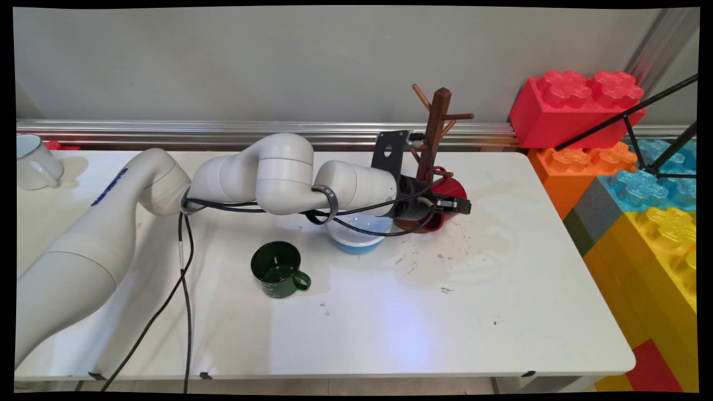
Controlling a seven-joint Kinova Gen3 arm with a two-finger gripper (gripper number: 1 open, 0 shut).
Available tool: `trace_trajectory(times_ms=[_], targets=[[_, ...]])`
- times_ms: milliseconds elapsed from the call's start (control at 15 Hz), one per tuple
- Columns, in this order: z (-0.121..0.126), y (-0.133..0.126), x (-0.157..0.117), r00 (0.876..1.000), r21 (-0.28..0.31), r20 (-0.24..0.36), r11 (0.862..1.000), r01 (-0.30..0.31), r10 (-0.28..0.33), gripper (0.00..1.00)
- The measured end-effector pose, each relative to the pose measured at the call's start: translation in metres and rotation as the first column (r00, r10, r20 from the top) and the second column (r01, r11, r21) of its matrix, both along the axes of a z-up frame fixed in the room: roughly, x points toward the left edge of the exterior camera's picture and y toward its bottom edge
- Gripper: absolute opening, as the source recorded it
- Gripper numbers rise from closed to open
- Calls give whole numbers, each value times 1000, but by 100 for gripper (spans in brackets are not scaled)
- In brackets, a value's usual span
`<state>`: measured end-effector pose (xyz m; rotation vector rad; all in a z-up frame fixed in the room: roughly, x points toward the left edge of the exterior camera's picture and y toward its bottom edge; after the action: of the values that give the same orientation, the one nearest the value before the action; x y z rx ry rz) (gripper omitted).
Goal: Pick up the red mug from the rack, then place the picked object on the table
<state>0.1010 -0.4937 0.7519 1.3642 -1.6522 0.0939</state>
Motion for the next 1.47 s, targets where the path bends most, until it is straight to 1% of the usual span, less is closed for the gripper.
trace_trajectory(times_ms=[400, 667, 1067, 1467], targets=[[1, -2, 2, 1000, 2, -2, 1000, -17, 17, 0], [4, 0, 4, 1000, 6, -7, 1000, -14, 14, 0], [15, 12, 2, 998, 16, -53, 1000, 19, -18, 0], [30, 26, -10, 993, 27, -104, 998, 56, -53, 0]])
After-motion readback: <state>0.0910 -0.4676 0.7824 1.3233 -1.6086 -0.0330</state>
